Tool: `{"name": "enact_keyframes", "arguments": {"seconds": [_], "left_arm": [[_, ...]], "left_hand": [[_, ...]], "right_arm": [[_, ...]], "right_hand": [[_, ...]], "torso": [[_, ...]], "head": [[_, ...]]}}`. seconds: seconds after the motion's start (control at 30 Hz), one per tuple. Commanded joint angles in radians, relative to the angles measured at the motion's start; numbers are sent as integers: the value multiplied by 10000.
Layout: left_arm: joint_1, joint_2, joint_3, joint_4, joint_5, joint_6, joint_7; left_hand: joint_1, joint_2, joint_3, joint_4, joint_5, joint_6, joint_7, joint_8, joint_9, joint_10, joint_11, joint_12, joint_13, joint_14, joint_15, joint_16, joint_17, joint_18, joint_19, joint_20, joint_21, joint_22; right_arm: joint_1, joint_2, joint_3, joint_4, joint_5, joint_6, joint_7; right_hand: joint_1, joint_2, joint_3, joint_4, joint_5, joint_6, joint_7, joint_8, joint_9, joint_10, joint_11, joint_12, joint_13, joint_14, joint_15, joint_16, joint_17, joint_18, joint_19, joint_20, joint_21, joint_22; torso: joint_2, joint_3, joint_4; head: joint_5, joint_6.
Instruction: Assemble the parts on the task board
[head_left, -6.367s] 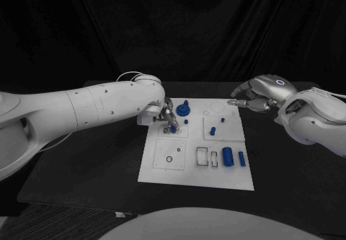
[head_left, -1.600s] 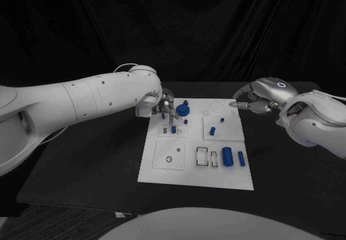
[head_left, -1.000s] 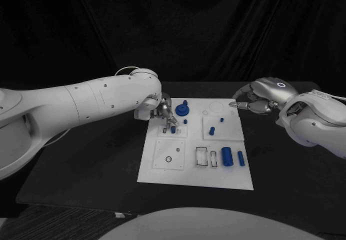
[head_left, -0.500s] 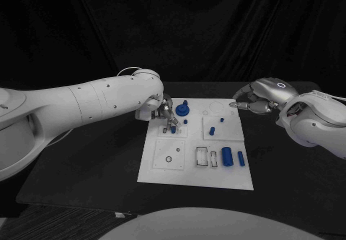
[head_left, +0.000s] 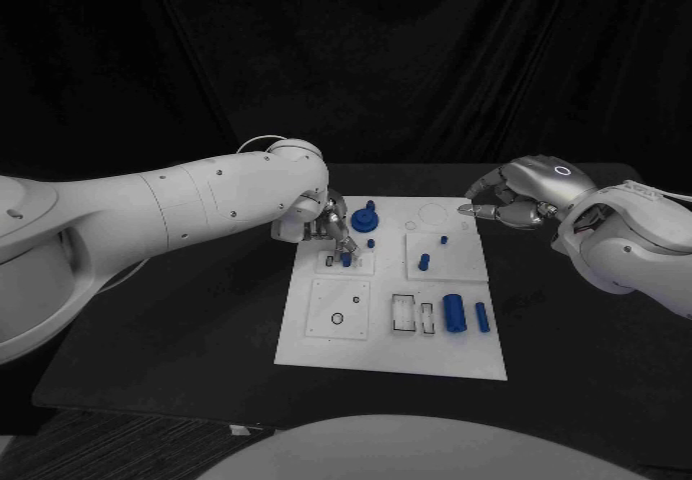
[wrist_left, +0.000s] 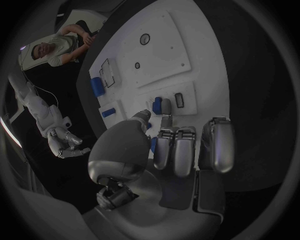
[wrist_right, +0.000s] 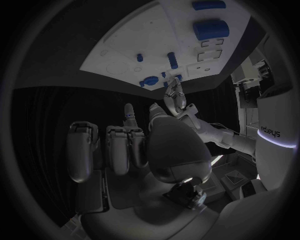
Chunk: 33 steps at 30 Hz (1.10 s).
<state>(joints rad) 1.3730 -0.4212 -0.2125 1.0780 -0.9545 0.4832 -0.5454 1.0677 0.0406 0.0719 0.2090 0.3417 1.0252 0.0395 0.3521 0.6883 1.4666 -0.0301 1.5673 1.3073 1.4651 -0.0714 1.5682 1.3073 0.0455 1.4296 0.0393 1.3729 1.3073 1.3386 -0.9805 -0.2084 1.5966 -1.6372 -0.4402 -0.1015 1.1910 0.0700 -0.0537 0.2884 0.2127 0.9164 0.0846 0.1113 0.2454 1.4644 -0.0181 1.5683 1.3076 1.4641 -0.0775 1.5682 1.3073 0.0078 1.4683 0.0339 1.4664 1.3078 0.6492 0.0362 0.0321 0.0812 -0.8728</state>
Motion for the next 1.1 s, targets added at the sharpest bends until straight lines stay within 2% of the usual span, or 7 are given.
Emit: {"name": "enact_keyframes", "arguments": {"seconds": [0.03, 0.2, 0.3, 0.5, 0.57, 0.8, 1.1], "left_arm": [[-34, 33, 8, -23, 63, 302, 47], [-66, 48, 8, -57, 63, 328, 95], [-80, 52, 8, -75, 63, 275, 152], [-99, 61, 8, -123, 63, 170, 255], [-104, 55, 8, -125, 63, 134, 305], [-121, -11, 8, -32, 63, -180, 564], [-131, -200, 8, 232, 63, -590, 758]], "left_hand": [[190, -11, 118, -41, 161, -60, -11, -45, 44, 1042, 8, 35, 2635, 1057, -22, 26, 2635, 92, -31, 13, -39, 1718], [419, -107, 364, -283, 606, -70, -39, -121, 130, 1042, -16, 35, 2635, 1057, -42, 26, 2635, 95, -30, -5, -63, 1735], [479, -122, 481, -357, 590, -69, -47, -147, 155, 1042, -25, 35, 2635, 1057, -50, 26, 2635, 94, -25, -10, -64, 1744], [526, -206, 764, -505, 848, -56, -55, -205, 216, 1042, -36, 35, 2635, 1057, -60, 26, 2635, 94, -19, -24, -79, 1761], [548, -252, 923, -588, 1043, -42, -61, -228, 250, 1042, -43, 35, 2635, 1057, -67, 26, 2635, 94, -16, -31, -86, 1769], [635, -407, 1478, -922, 1416, 11, -89, -258, 383, 1042, -66, 35, 2635, 1057, -84, 26, 2635, 111, -56, -52, -176, 1771], [634, -577, 2233, -1337, 1367, 7, -96, -287, 546, 1042, -78, 35, 2635, 1057, -97, 26, 2635, 116, -73, -61, -236, 1793]], "right_arm": [[-24, -8, 7, 19, -28, 18, -114], [-25, -2, 7, -3, -28, 30, -92], [-25, 9, 7, -23, -28, 31, -84], [-26, 29, 7, -38, -28, 39, -72], [-27, 32, 7, -41, -28, 41, -73], [-30, 70, 7, -70, -28, 48, -83], [-36, 101, 7, -81, -28, 66, -122]], "right_hand": [[-1, 51, -80, -7, 65, 57, 3, -47, -15, 1064, 75, 25, 2632, 1067, 57, 26, 2635, 201, 484, 58, -34, 2260], [4, 38, -89, -12, 86, 64, -1, -46, -16, 1064, 74, 25, 2632, 1067, 59, 26, 2635, 203, 482, 60, -39, 2259], [4, 38, -89, -12, 86, 64, -1, -46, -16, 1064, 74, 25, 2632, 1067, 59, 26, 2635, 203, 482, 60, -39, 2259], [8, 34, -92, -13, 102, 69, -4, -45, -16, 1064, 74, 25, 2632, 1067, 60, 26, 2635, 205, 477, 61, -50, 2255], [8, 34, -92, -13, 102, 69, -4, -45, -16, 1064, 74, 25, 2632, 1067, 60, 26, 2635, 205, 477, 61, -50, 2255], [18, 40, -90, -16, 126, 74, -9, -45, -18, 1064, 71, 25, 2632, 1067, 61, 26, 2635, 223, 442, 62, -120, 2231], [83, 72, -68, -35, 187, 85, -11, -49, -25, 1064, 70, 25, 2632, 1067, 59, 26, 2635, 232, 425, 64, -155, 2220]], "torso": [[1, 2, -1], [3, 4, 1], [2, 4, 0], [-3, 3, 7], [-1, 3, 5], [0, 1, 2], [-4, 2, 4]], "head": [[-2, 2], [11, 2], [13, 2], [21, 2], [16, 2], [31, 2], [22, 2]]}}
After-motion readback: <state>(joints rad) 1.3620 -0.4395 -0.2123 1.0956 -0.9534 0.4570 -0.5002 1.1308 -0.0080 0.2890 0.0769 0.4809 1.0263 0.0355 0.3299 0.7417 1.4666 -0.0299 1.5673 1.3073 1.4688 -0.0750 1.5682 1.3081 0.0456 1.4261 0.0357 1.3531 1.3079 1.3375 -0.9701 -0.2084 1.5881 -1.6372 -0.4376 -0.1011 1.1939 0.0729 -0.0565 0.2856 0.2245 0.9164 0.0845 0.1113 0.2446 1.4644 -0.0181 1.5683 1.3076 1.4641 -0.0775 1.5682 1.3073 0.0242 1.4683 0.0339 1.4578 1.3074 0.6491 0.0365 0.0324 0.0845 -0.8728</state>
